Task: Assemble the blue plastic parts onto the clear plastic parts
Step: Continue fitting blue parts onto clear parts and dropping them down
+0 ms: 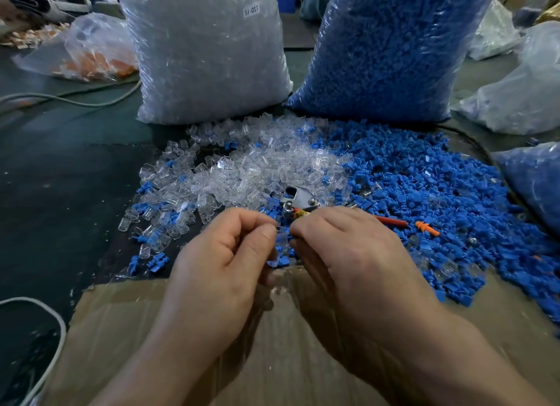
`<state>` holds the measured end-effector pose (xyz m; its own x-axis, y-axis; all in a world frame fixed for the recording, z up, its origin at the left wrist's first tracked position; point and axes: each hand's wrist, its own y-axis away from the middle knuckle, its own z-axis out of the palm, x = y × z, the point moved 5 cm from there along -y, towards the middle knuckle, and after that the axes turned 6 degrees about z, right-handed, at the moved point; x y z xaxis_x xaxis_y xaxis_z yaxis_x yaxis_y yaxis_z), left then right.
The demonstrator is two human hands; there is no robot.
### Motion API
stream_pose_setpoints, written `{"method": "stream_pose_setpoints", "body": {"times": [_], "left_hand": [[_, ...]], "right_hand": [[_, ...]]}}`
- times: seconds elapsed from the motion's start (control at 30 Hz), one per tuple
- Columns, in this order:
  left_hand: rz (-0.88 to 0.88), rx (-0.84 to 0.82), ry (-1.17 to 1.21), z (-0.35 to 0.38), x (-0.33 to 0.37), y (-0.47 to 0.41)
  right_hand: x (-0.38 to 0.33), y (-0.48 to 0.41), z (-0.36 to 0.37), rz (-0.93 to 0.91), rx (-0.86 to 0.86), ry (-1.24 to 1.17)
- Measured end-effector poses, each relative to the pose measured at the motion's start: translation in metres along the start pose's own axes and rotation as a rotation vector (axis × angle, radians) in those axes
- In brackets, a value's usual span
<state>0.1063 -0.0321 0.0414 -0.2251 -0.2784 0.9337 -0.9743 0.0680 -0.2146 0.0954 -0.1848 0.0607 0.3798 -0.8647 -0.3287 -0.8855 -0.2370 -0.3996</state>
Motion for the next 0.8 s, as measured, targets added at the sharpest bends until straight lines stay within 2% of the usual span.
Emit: {"method": "stream_pose_setpoints", "body": {"times": [0.07, 0.13, 0.2, 0.23, 0.27, 0.37, 0.4, 0.47, 0.53, 0.6, 0.7, 0.8], "left_hand": [[-0.145, -0.117, 0.097, 0.004, -0.005, -0.001], [-0.213, -0.195, 0.175, 0.006, -0.007, -0.001], [-0.138, -0.199, 0.129, 0.004, -0.007, -0.002], [-0.056, -0.205, 0.094, 0.002, -0.004, -0.003], [0.037, -0.229, 0.063, 0.002, 0.000, -0.003], [0.222, -0.380, -0.001, -0.002, 0.007, 0.000], [0.228, -0.460, -0.011, -0.004, 0.008, 0.001], [0.197, -0.631, -0.105, -0.006, 0.006, 0.002], [0.166, -0.786, -0.290, -0.003, 0.001, 0.004], [0.151, -0.846, -0.429, 0.001, -0.004, 0.006], [0.062, -0.735, -0.529, -0.005, -0.007, 0.003], [0.074, -0.445, -0.832, -0.027, -0.011, -0.011]], "right_hand": [[-0.007, -0.001, -0.001, -0.051, 0.012, -0.013], [-0.013, -0.001, -0.001, -0.072, -0.004, -0.035], [-0.015, -0.001, -0.002, -0.010, -0.028, -0.089], [-0.014, -0.001, -0.002, 0.084, -0.051, -0.152], [-0.010, 0.001, 0.000, 0.221, -0.124, -0.296], [-0.004, 0.008, 0.012, 0.640, -0.473, -1.018], [-0.003, 0.010, 0.010, 0.670, -0.559, -1.037], [0.005, 0.010, 0.010, 0.582, -0.593, -0.702], [0.010, 0.007, 0.011, 0.415, -0.475, -0.233], [0.007, 0.007, 0.013, 0.323, -0.364, 0.030], [0.000, 0.007, 0.025, 0.270, -0.301, 0.137], [-0.006, 0.001, 0.032, 0.222, -0.250, 0.163]]}}
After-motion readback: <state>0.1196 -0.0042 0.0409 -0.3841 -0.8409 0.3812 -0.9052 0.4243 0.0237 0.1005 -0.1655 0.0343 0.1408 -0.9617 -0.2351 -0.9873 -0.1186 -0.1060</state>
